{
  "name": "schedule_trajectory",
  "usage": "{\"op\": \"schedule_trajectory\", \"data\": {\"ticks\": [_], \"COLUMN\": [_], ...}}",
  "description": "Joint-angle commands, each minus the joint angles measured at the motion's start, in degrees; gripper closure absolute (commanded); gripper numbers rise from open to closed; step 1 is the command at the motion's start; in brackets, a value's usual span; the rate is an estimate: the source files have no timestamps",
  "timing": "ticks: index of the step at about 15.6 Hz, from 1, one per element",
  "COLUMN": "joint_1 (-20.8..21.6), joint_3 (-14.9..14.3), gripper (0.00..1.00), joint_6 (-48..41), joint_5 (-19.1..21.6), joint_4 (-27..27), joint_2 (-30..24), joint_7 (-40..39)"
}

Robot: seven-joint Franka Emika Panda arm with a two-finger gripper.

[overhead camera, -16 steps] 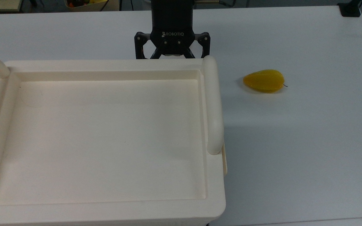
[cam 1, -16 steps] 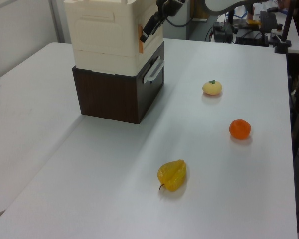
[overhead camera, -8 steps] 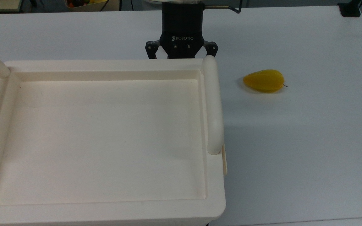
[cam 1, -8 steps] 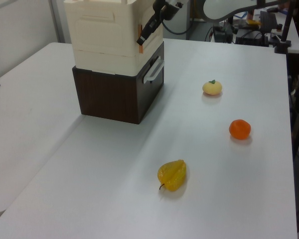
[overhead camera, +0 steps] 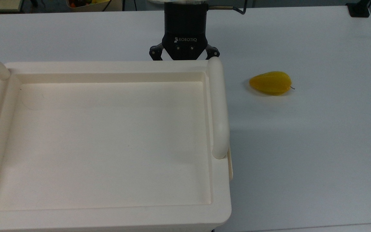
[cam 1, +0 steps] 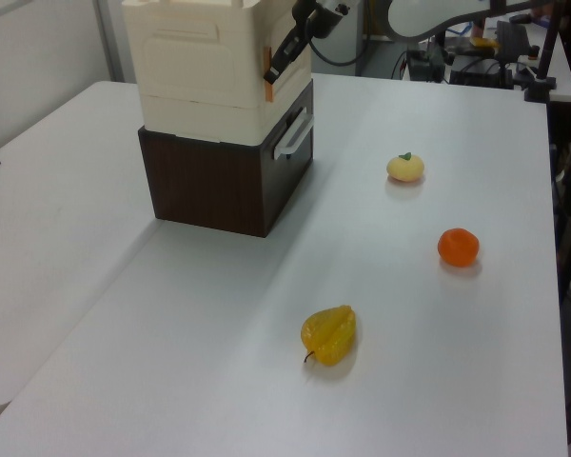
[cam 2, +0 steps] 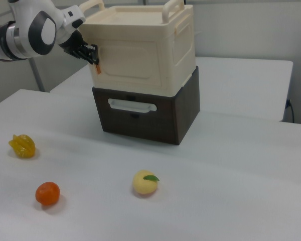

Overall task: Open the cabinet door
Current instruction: 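Close the gripper on the orange door handle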

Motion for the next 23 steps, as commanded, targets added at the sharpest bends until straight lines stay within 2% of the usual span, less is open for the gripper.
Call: {"op": "schedule_trajectory", "data": {"ticks": [1,5,18,23], "joint_1": [0.5,0.6,1.0,0.8], "joint_3": [-0.2,-0.2,-0.1,-0.1], "gripper": [0.86,0.88,0.87,0.46], "joint_6": [0.0,-0.2,-8.8,-16.9], "joint_5": [-1.1,-1.1,-1.0,0.1], "joint_4": [0.1,-1.2,-2.6,-2.1], "joint_2": [0.0,-1.1,-3.9,-5.4], "joint_7": [1.5,1.7,2.2,2.2]}}
